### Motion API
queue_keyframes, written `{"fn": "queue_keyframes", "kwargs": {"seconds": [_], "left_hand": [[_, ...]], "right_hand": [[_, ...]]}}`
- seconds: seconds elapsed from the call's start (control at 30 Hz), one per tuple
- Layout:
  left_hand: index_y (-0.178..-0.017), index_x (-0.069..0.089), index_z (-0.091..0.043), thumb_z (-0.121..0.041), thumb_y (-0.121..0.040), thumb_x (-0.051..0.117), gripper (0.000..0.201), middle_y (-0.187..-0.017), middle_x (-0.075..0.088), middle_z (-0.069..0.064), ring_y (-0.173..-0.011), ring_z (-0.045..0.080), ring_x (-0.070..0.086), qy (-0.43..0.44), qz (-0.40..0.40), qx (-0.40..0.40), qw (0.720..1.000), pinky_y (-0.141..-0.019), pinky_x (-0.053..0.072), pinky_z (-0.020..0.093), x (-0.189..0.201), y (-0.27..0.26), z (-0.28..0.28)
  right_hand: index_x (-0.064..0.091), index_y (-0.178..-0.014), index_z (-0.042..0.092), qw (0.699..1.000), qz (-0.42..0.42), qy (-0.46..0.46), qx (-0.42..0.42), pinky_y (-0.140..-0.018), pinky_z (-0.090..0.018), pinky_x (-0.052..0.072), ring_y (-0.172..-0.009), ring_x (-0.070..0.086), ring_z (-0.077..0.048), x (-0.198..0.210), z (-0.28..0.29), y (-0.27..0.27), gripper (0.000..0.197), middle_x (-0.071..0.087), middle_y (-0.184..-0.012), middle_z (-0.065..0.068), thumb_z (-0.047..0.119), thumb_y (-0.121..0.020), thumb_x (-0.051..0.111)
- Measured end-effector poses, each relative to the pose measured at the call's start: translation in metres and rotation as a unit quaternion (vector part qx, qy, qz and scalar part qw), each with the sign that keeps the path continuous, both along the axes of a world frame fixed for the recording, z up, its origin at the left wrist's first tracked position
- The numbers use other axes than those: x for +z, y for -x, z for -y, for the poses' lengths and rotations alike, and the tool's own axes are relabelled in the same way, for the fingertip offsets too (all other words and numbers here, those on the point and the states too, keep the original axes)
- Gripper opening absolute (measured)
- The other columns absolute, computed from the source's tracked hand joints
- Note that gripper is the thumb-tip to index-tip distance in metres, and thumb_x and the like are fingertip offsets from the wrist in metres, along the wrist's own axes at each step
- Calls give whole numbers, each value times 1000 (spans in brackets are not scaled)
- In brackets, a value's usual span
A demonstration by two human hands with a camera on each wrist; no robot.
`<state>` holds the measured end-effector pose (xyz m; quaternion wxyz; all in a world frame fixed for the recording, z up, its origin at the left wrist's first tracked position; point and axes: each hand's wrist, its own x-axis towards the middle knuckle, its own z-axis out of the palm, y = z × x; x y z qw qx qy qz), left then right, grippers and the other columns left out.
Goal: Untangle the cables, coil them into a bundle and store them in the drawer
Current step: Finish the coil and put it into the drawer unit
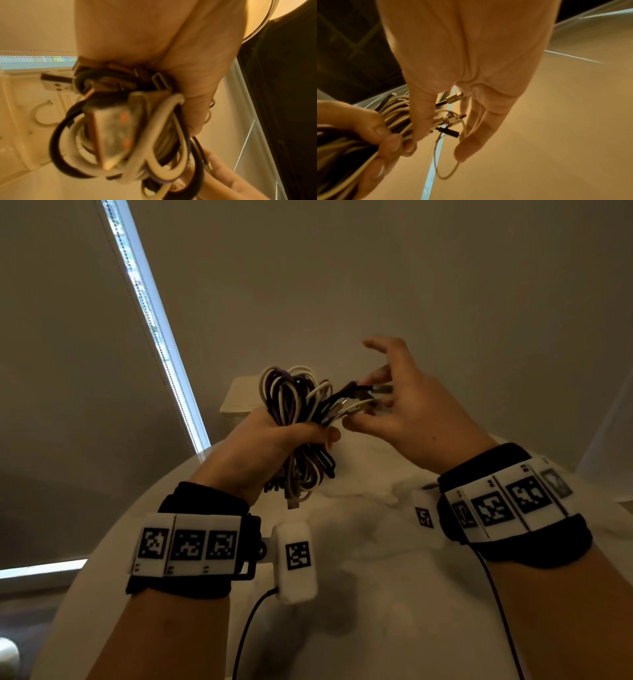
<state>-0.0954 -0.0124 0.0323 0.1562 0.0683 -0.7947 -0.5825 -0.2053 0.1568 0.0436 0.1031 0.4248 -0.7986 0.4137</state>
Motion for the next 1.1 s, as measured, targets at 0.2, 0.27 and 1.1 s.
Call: {"fn": "queue_keyframes", "kwargs": {"seconds": [0.2,0.27,1.1], "left_hand": [[-108,72,-18,-35,-85,72,29,-84,70,-2,-83,14,67,17,5,-42,999,-78,54,34,0,2,-3],[-109,73,-17,-32,-87,74,27,-86,70,0,-84,15,66,25,-1,-53,998,-78,54,32,1,3,-5],[-105,74,-10,-18,-93,69,14,-98,75,13,-96,30,73,-103,-45,76,991,-91,56,49,-6,1,2]], "right_hand": [[55,-132,28,997,-16,-63,36,-87,-13,44,-106,57,-6,3,-5,1,39,58,-124,8,32,-94,63],[53,-133,28,994,-37,-98,33,-91,-22,45,-108,55,-9,2,-4,1,37,55,-123,5,32,-97,59],[71,-107,15,992,112,16,58,-75,-29,59,-70,69,-12,5,-11,10,20,74,-78,0,20,-102,52]]}}
